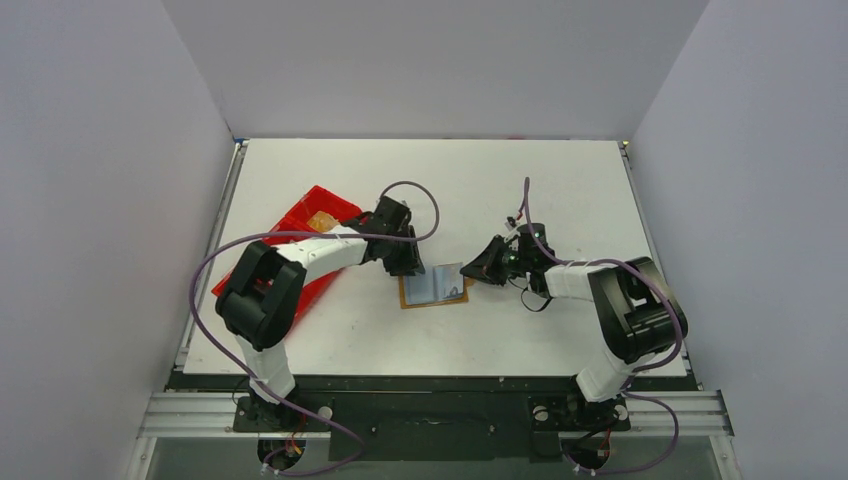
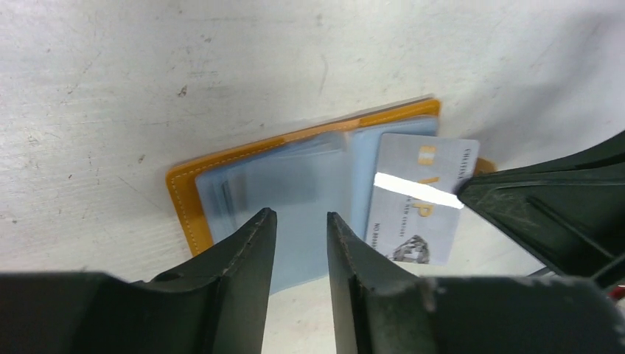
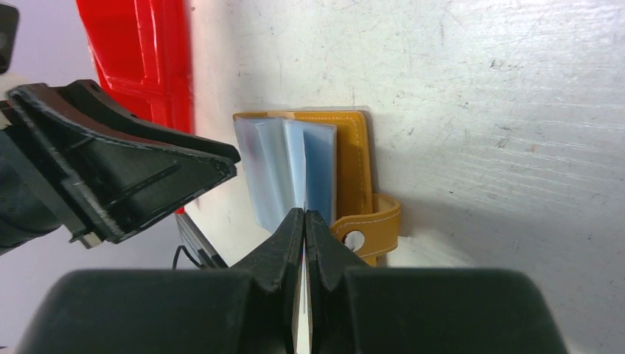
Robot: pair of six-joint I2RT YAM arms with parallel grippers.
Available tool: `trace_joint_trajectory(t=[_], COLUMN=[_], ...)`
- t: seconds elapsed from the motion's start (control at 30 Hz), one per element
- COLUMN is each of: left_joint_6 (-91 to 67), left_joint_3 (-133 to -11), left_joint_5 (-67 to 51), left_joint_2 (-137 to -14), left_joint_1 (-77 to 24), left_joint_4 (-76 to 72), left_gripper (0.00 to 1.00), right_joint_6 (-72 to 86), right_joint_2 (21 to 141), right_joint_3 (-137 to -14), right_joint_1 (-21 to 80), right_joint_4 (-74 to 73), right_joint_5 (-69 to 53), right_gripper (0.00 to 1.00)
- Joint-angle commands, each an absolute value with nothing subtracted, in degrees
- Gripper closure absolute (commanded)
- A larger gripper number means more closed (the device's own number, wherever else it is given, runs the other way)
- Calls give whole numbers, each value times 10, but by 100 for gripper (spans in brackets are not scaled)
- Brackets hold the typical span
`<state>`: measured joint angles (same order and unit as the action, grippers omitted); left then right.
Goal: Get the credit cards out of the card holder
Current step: Remove the credit card from the card holder, then place the credit card in the storage box.
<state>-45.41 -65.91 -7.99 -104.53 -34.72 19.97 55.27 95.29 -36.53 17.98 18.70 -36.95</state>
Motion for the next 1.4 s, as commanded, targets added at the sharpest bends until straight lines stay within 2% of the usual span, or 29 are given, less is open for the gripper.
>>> trace_joint_trajectory(t=[0.0,0.37,0.63,1.13,1.2,1.27,1.37], left_joint_6=[-429,-464,-520,-629,-634,-634,-634], left_joint_3=[-705,-658,-608,-545,-540,-538,-534], left_joint_5=[-97,-237,-333,-423,-424,-424,-424], left_joint_2=[-998,-940,-916,-906,-904,-904,-904], left_joint_1=[-339,-299,-272,-256,-255,-254,-253], left_joint_4=[221,131,25,-155,-162,-163,-165], left_gripper=[68,56,54,54,59,68,92], right_joint_6=[563,616,689,763,763,763,761], right_joint_2=[922,890,870,884,885,885,886], right_joint_3=[-389,-416,-435,-447,-445,-444,-445], right_joint_1=[177,182,191,220,221,222,223], right_joint_4=[201,226,280,369,371,372,370], right_joint_5=[-383,-409,-433,-449,-448,-447,-447], right_gripper=[100,100,100,100,100,100,100])
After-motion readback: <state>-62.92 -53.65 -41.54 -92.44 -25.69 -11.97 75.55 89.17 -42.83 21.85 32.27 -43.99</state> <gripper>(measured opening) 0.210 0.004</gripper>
